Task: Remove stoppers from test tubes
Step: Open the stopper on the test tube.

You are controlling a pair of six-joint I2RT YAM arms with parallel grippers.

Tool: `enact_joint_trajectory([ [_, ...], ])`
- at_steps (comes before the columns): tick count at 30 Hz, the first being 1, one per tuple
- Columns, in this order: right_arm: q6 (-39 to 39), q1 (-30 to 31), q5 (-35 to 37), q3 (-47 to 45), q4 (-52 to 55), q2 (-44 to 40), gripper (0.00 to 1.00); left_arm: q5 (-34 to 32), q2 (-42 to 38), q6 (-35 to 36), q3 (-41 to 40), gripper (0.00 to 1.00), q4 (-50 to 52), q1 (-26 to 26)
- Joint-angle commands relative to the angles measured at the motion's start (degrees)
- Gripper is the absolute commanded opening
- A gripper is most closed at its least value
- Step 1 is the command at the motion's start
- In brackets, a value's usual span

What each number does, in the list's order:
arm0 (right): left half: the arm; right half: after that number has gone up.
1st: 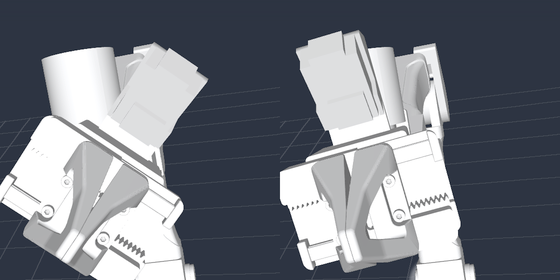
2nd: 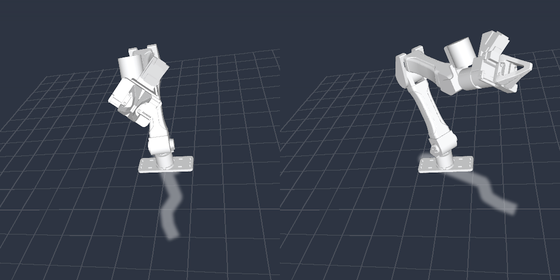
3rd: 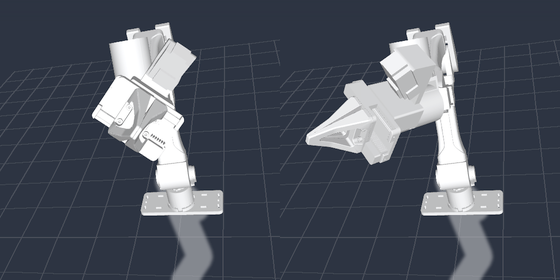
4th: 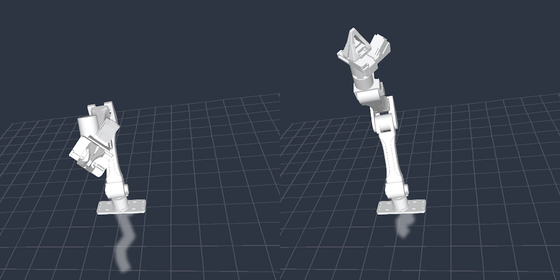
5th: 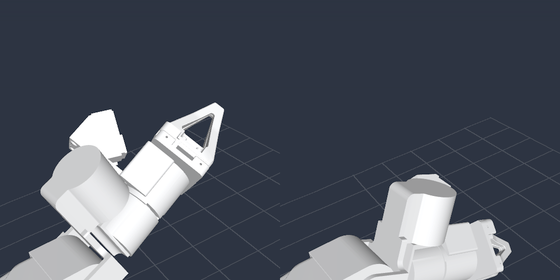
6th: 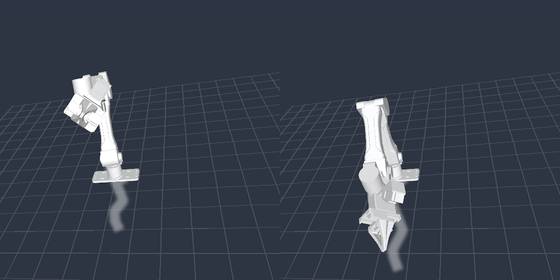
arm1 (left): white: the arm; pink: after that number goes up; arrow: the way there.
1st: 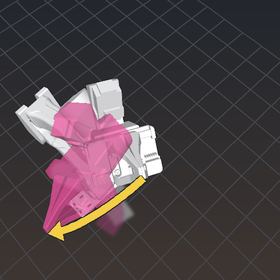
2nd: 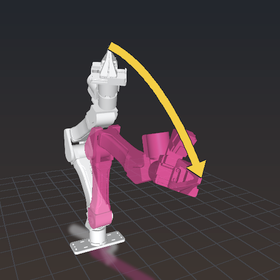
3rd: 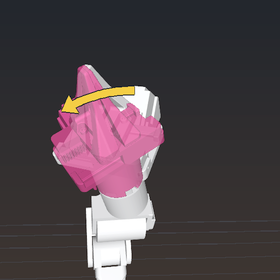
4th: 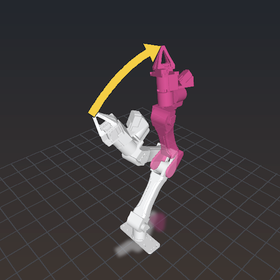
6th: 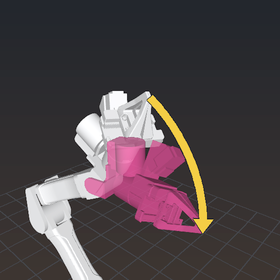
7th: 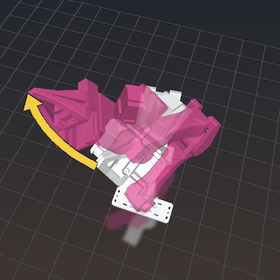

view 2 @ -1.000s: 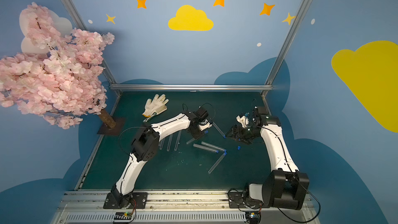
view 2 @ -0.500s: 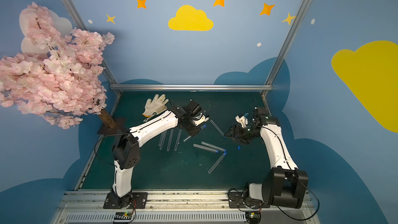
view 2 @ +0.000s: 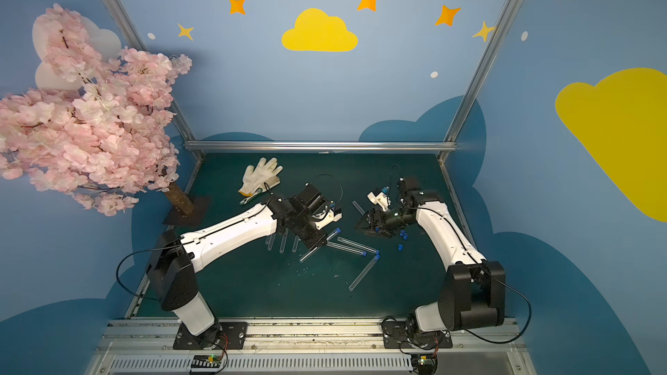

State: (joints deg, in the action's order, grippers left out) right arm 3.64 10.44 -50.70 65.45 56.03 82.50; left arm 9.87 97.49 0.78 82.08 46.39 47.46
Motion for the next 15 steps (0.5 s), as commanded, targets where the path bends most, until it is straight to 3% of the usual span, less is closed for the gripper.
enact_joint_trajectory([
  [1,1.28,1.76,-2.20,0.70,-2.71,0.80,0.64,3.06,-3.74,-2.65,-1.51,0.10,-2.52,0.17],
  [15,2.77,9.05,-6.06,2.80,-5.97,4.78,0.43,6.25,-7.01,-3.37,-3.95,0.10,-2.52,1.14],
])
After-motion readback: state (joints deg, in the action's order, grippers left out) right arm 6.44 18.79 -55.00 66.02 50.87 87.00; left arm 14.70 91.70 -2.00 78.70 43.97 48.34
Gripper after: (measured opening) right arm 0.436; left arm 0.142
